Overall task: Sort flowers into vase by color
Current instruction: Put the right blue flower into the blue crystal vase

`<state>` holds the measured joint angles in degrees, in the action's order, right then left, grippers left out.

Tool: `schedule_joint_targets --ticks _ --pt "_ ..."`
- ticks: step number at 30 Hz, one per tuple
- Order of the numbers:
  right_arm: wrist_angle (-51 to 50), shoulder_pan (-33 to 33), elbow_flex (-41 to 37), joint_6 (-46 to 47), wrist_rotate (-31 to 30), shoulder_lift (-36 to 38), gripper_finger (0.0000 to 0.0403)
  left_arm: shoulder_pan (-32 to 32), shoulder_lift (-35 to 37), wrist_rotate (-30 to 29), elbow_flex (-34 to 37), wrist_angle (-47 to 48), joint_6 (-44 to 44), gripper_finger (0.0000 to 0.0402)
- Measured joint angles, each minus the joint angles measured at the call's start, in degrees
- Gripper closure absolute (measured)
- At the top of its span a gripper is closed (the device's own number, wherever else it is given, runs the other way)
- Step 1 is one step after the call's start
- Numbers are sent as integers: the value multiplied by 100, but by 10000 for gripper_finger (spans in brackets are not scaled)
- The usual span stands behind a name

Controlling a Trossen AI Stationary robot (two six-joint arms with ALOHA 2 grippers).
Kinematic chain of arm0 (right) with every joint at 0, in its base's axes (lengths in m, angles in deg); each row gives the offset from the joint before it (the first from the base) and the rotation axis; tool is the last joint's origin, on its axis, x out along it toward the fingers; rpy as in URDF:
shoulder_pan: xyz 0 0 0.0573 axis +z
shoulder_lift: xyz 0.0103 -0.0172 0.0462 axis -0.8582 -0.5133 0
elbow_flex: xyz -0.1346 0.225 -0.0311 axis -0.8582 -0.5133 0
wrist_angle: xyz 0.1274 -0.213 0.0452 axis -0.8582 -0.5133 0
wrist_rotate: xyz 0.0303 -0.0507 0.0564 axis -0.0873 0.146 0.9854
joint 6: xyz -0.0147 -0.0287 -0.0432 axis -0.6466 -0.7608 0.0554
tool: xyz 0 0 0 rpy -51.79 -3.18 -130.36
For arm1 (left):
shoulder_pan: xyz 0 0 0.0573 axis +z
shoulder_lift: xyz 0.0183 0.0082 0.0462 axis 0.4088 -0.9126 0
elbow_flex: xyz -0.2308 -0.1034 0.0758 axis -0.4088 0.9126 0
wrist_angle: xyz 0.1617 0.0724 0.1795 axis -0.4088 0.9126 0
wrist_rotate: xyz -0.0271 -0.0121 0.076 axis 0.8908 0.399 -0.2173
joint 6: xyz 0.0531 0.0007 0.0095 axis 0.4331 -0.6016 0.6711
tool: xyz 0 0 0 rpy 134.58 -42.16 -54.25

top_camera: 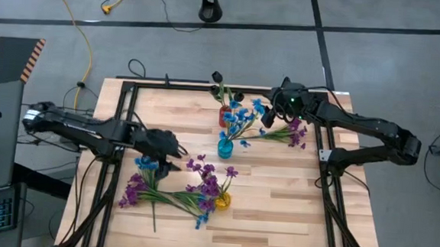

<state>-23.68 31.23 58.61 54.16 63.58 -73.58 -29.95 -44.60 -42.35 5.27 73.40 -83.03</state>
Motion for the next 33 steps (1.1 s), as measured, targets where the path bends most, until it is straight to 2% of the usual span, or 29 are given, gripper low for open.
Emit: schedule_joint_targets --ticks 17,23,33 --pt "-34 422 0 -7 -1 0 160 -1245 -1986 199 0 -494 -996 161" --pt "-50 437 0 -9 -1 0 160 -1401 -2477 307 2 -810 -1089 161" --pt "-96 435 0 -22 -5 0 160 -1501 -2873 271 2 -926 -1098 161"
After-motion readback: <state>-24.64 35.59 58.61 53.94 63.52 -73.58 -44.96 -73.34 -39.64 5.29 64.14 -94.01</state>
